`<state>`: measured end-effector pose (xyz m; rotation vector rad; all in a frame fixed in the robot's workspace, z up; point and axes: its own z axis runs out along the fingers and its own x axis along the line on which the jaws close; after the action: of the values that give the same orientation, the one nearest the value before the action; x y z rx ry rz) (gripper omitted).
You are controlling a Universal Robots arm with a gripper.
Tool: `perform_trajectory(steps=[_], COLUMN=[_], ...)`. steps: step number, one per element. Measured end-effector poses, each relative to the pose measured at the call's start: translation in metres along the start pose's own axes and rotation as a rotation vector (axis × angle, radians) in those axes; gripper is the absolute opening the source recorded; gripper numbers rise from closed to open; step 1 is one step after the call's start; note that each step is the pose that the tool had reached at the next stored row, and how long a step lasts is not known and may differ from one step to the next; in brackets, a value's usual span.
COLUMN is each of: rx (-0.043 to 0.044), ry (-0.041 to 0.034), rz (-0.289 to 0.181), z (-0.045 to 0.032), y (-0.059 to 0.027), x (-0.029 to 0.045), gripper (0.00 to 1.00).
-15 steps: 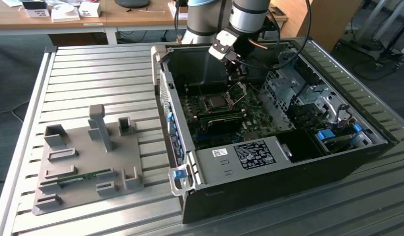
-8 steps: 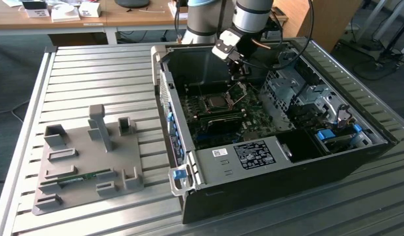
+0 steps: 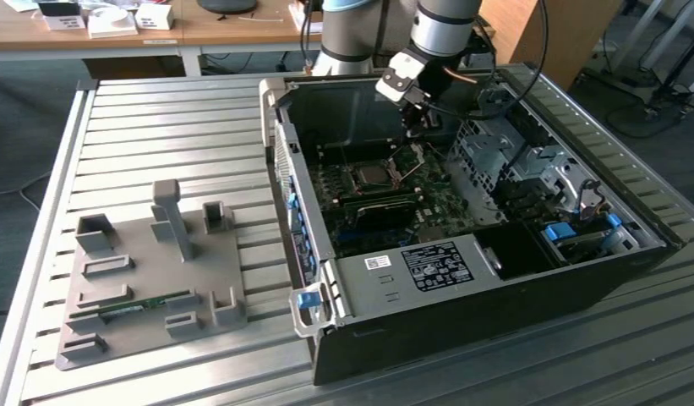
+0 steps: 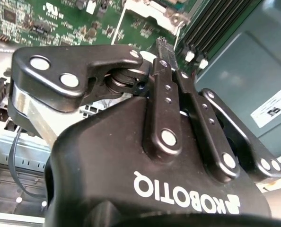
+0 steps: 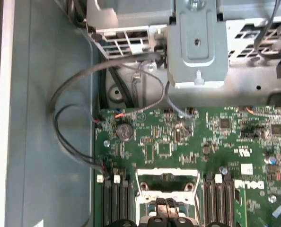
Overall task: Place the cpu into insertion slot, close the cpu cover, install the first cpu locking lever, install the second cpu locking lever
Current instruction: 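Close the cpu cover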
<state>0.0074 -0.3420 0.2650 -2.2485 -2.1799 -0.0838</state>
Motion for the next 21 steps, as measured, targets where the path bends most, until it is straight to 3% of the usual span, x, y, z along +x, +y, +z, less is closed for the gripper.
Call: perform_trajectory(steps=[8,21], rx=[0.0000,0.0000], ry=[0.0001,0.0001], rz=[0.000,0.000], z=[0.0013,0.0027], y=[0.0196,0.0430], x=[0.0006,0.0013], gripper=[0.11,0.11])
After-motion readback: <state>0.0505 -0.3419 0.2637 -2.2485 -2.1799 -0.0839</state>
